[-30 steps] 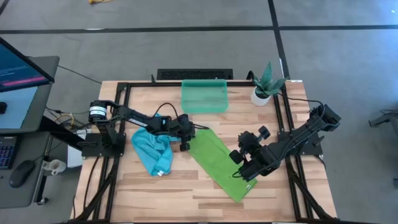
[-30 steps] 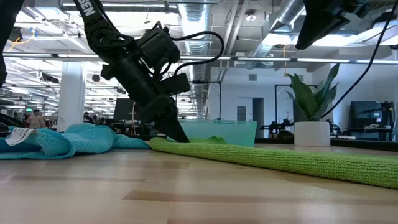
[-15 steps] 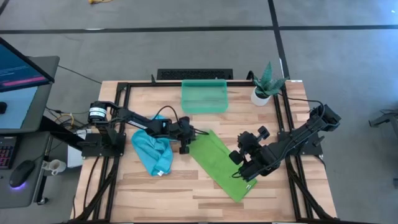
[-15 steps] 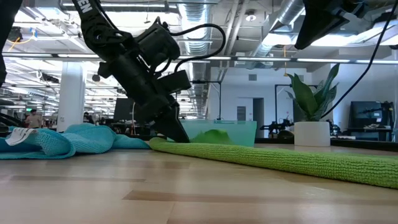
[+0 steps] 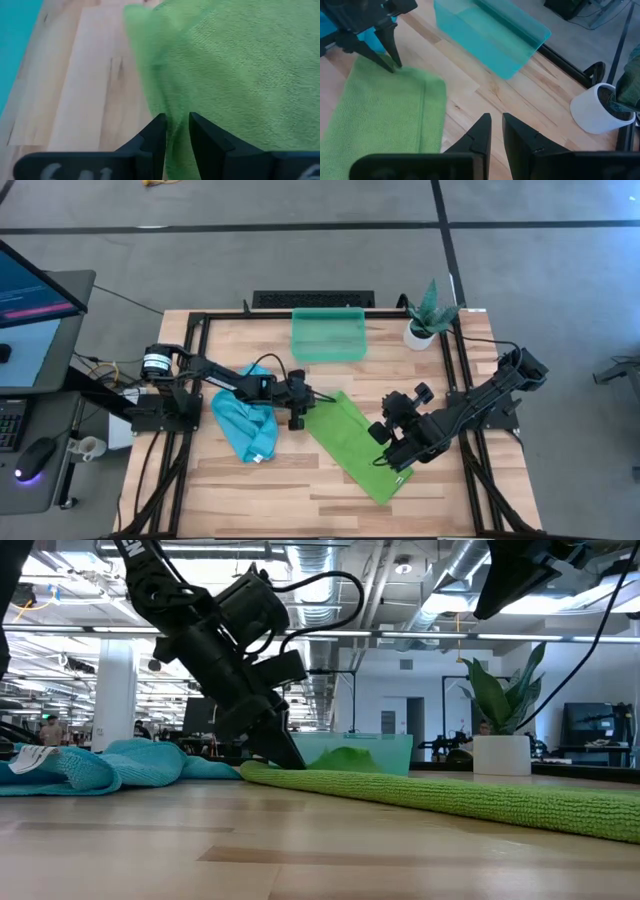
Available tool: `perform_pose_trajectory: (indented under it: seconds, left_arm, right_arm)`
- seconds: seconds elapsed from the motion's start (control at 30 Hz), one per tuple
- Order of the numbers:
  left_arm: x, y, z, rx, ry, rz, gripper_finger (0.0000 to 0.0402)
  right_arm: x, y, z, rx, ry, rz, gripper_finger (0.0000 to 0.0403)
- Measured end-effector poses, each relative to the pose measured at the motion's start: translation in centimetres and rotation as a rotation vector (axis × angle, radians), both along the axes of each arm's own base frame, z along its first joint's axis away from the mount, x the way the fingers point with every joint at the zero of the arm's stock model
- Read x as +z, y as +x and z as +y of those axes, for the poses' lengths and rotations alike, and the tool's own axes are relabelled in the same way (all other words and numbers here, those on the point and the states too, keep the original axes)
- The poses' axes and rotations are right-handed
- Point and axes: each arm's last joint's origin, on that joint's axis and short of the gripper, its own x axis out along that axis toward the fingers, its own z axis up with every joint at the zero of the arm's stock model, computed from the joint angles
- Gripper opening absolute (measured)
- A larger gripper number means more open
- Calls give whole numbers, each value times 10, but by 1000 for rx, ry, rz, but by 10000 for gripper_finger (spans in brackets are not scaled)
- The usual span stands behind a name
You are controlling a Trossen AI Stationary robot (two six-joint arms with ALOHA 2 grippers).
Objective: Roll microfiber towels into tight, uniform cylinder then place into a basket
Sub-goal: Fold the green microfiber cloth
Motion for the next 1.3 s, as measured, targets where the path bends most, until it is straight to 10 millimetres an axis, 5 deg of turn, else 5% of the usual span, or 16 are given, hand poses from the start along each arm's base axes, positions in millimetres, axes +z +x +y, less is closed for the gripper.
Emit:
perform_pose_trajectory:
  seconds: [0.9, 1.3]
  left_arm:
    - [1, 0, -18, 0, 96, 4, 78]
    - [1, 0, -5, 55, 142, 6, 78]
  right_arm:
    - [0, 0, 0, 1, 0, 1, 69]
    - [0, 0, 0, 0, 0, 0, 69]
